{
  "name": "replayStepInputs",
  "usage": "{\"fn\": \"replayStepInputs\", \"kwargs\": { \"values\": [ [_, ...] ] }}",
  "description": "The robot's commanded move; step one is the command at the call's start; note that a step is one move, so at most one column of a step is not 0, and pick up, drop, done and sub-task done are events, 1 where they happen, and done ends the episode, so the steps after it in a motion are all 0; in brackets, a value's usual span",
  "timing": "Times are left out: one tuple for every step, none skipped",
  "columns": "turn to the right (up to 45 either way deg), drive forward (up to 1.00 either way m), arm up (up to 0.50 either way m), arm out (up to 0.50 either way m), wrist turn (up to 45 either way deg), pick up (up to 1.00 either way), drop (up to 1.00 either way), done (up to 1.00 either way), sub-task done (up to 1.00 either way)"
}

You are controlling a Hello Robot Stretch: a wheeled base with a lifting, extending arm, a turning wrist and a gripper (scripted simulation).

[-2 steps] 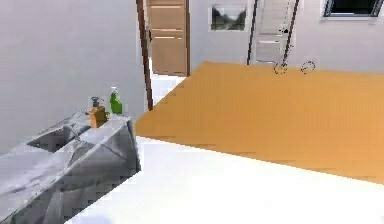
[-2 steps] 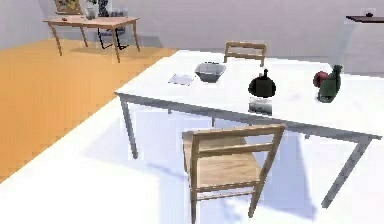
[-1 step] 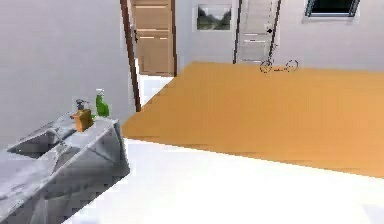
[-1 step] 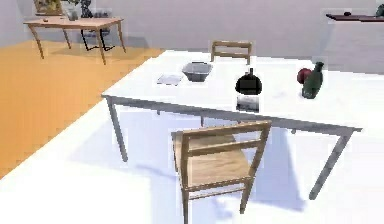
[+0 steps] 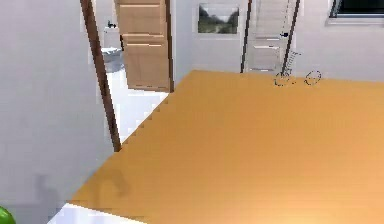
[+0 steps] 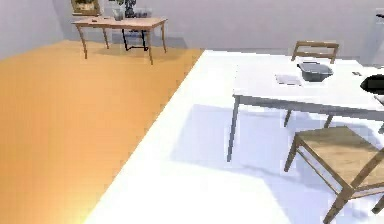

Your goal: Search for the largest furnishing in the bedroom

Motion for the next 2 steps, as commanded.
{"fn": "replayStepInputs", "kwargs": {
  "values": [
    [0.0, 0.55, 0.00, 0.00, 0.0, 0.00, 0.00, 0.00, 0.00],
    [-6.0, 0.00, 0.00, 0.00, 0.0, 0.00, 0.00, 0.00, 0.00]
  ]
}}
